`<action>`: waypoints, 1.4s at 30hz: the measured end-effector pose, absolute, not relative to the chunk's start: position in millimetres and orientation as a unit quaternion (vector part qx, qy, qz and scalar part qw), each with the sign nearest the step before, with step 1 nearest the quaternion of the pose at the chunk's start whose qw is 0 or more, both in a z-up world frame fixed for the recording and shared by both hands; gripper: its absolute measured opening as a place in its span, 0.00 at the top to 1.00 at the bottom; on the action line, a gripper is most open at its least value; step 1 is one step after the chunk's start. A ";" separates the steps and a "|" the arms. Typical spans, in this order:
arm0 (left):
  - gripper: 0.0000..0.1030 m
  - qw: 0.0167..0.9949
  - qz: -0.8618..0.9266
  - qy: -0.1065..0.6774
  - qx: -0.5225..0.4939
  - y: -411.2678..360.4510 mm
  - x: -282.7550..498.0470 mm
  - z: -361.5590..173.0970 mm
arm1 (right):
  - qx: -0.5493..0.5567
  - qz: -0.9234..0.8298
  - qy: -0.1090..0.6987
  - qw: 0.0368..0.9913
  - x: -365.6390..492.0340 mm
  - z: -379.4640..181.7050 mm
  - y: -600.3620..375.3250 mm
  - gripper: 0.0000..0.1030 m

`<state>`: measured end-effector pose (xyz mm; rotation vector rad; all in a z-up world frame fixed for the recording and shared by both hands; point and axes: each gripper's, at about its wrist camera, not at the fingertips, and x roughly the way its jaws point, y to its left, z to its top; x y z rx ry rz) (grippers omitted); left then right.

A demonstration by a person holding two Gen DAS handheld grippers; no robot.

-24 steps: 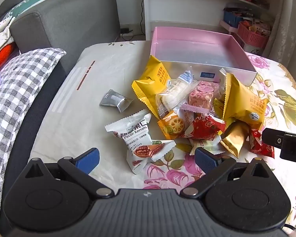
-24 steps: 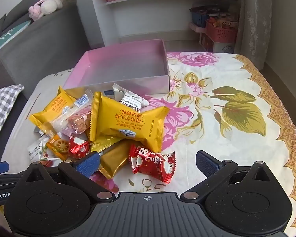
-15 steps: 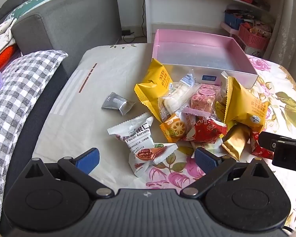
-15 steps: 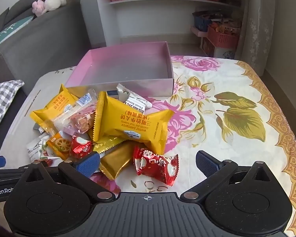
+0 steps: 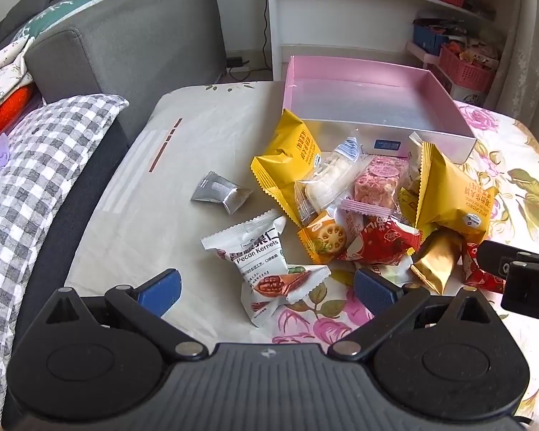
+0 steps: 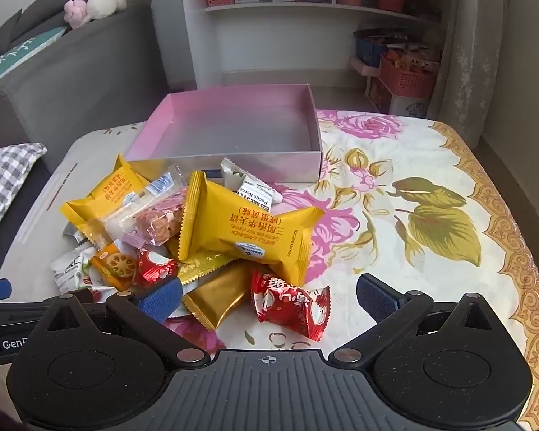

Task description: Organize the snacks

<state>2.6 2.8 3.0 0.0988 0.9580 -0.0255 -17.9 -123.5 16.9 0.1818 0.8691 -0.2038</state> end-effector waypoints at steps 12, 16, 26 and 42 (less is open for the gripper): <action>0.00 0.886 -0.016 0.460 0.051 0.9 1.0 2.4 | 0.089 -0.101 0.417 0.899 -18.9 17.6 -125.3 0.00; 0.00 0.886 -0.016 0.461 0.052 0.7 1.0 2.2 | 0.088 -0.102 0.418 0.898 -18.4 16.7 -124.5 0.00; 0.00 0.885 -0.018 0.462 0.051 0.5 0.1 2.3 | 0.087 -0.102 0.418 0.899 -19.9 16.5 -124.2 0.00; 0.00 0.887 -0.018 0.460 0.047 2.8 0.6 5.0 | 0.089 -0.104 0.418 0.898 -19.0 15.2 -125.5 0.00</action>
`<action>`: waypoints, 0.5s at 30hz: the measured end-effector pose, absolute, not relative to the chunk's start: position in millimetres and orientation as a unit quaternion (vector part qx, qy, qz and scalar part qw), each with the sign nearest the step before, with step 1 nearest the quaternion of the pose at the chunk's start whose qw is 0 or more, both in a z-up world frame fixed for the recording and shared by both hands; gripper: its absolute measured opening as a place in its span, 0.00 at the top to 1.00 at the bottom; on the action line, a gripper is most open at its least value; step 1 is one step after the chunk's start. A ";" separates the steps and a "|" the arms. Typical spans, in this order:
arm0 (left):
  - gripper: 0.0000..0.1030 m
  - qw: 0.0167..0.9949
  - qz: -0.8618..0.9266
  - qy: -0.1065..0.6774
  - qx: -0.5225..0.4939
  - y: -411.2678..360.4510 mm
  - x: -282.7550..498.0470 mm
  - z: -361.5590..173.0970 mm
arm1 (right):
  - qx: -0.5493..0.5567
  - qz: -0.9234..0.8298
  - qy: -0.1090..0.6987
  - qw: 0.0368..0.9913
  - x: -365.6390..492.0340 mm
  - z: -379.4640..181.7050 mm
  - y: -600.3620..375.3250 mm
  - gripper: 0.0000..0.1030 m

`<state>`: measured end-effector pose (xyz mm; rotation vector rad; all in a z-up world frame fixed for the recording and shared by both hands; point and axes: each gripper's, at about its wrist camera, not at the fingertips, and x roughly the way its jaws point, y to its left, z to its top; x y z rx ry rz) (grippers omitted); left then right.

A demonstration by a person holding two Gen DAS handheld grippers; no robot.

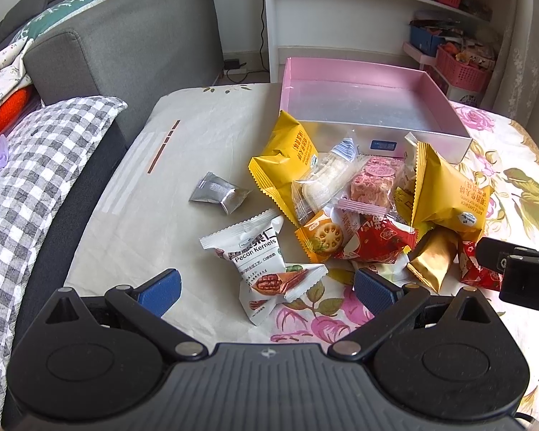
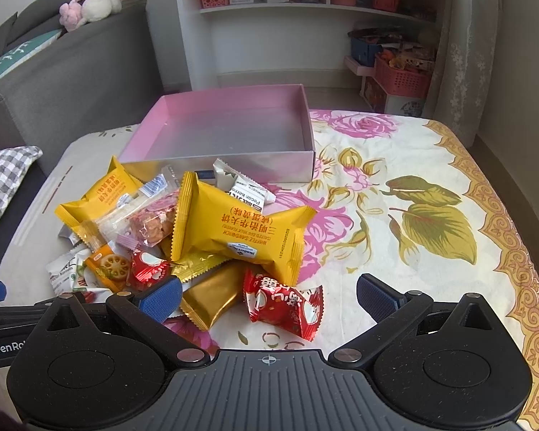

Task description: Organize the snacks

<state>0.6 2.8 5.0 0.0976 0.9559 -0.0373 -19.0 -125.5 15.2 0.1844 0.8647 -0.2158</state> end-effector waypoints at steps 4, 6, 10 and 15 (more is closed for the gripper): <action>0.00 0.888 -0.018 0.458 0.046 3.9 0.0 5.0 | 0.089 -0.104 0.417 0.898 -19.0 15.0 -125.7 0.00; 0.00 0.888 -0.018 0.458 0.045 4.5 0.2 4.8 | 0.089 -0.103 0.418 0.898 -18.8 14.8 -125.5 0.00; 0.00 0.888 -0.018 0.458 0.045 4.9 0.3 4.4 | 0.090 -0.104 0.418 0.898 -18.7 14.7 -125.5 0.00; 0.00 0.888 -0.018 0.458 0.044 5.1 0.4 4.3 | 0.091 -0.104 0.417 0.898 -18.9 14.6 -125.5 0.00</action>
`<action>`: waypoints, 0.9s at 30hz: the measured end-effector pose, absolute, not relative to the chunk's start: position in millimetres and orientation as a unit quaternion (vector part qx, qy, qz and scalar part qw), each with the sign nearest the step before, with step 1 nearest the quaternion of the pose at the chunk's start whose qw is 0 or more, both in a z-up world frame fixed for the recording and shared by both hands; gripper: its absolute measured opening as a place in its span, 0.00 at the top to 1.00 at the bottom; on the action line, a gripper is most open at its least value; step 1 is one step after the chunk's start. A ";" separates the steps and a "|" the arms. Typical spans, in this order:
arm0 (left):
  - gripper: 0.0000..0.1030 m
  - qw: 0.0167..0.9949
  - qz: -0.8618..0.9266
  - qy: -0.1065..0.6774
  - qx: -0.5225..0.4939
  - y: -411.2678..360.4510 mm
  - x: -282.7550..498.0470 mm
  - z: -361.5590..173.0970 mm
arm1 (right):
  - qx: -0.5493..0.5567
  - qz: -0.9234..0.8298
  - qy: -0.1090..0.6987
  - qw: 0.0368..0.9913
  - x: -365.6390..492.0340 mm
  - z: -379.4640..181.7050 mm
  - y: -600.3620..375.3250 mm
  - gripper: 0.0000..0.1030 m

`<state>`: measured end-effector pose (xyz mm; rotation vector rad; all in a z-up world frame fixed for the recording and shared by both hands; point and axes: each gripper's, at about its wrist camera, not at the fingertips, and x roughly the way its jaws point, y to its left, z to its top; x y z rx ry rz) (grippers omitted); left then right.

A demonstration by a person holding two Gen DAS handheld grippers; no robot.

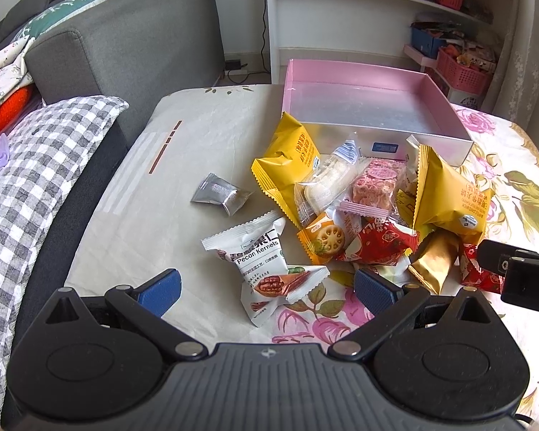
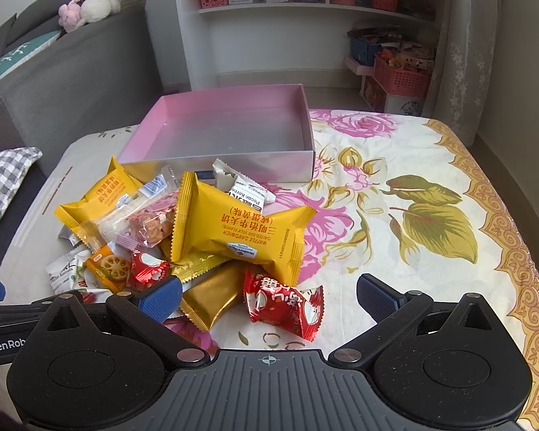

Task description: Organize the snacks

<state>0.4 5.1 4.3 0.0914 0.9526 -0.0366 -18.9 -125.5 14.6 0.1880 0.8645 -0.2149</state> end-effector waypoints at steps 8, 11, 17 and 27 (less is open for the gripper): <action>0.00 0.887 -0.017 0.459 0.042 6.6 1.5 3.8 | 0.091 -0.104 0.418 0.898 -18.9 15.2 -126.2 0.00; 0.00 0.888 -0.014 0.458 0.039 7.5 2.7 3.6 | 0.090 -0.104 0.417 0.898 -19.0 15.1 -126.3 0.00; 0.00 0.890 -0.016 0.455 0.031 9.9 5.6 4.3 | 0.083 -0.107 0.413 0.901 -15.6 16.4 -127.9 0.00; 0.00 0.905 -0.058 0.421 0.018 20.8 21.2 17.2 | 0.043 -0.030 0.425 0.904 13.2 20.6 -135.2 0.00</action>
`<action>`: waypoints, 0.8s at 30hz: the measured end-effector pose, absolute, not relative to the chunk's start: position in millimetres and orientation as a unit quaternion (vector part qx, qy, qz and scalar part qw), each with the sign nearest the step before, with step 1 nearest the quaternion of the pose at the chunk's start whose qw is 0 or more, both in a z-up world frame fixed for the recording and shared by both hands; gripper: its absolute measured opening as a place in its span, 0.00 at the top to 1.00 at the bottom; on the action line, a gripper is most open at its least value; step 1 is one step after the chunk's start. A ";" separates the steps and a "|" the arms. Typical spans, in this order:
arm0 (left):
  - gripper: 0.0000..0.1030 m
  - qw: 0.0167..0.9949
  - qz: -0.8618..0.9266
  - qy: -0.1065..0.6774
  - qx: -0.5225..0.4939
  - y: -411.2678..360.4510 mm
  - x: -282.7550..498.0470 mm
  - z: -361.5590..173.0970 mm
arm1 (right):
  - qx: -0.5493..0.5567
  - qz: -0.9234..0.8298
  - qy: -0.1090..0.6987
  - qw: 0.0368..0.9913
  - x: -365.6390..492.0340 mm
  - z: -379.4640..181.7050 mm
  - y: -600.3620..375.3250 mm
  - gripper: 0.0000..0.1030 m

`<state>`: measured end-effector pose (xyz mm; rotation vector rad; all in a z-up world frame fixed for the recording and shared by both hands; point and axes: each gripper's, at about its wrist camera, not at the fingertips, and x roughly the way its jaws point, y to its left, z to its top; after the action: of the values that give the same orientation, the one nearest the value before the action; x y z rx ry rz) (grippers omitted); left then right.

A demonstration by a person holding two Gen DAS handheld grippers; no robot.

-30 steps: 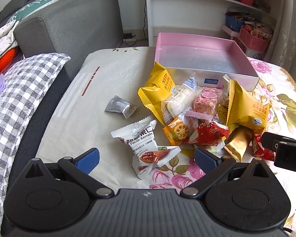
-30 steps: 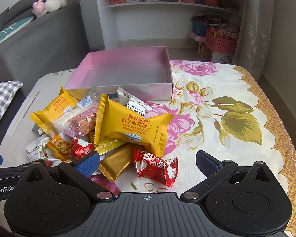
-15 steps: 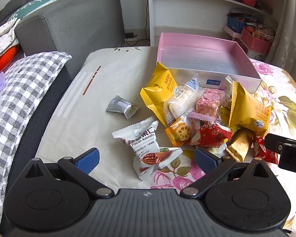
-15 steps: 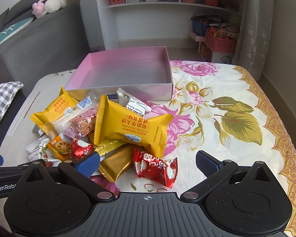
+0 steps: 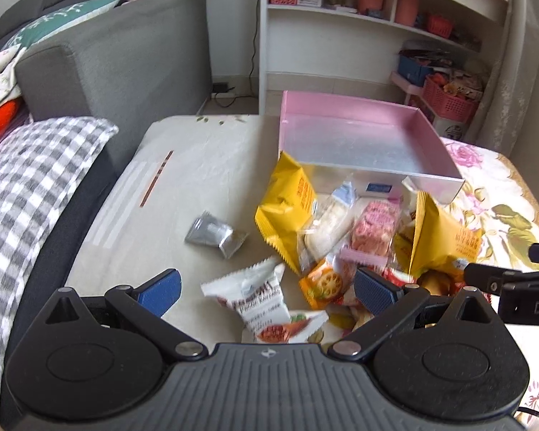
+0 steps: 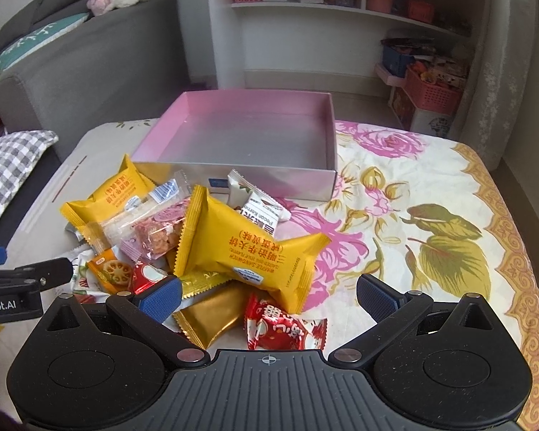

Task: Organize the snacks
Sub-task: 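Grasp a yellow cookie packet with the left tool while the right tool grasps another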

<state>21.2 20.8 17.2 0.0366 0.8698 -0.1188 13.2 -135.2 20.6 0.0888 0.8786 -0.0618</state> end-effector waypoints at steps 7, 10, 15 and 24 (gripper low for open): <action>0.10 0.893 -0.123 0.433 0.001 28.4 61.2 10.8 | 0.032 0.058 0.388 0.919 34.6 16.1 -142.7 0.00; 0.18 0.900 -0.135 0.415 -0.011 34.7 67.6 0.9 | 0.032 0.082 0.377 0.922 36.7 2.7 -149.8 0.01; 0.26 0.891 -0.177 0.416 -0.040 38.5 90.1 -6.8 | -0.018 0.109 0.371 0.922 39.8 -10.1 -146.8 0.03; 0.50 0.865 -0.183 0.458 -0.098 38.9 113.6 -29.8 | -0.103 0.109 0.372 0.916 38.5 -27.9 -137.2 0.15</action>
<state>113.6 38.9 -29.8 -0.2044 0.9590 -0.3826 38.5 -137.2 -27.9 -0.2117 0.7649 0.2242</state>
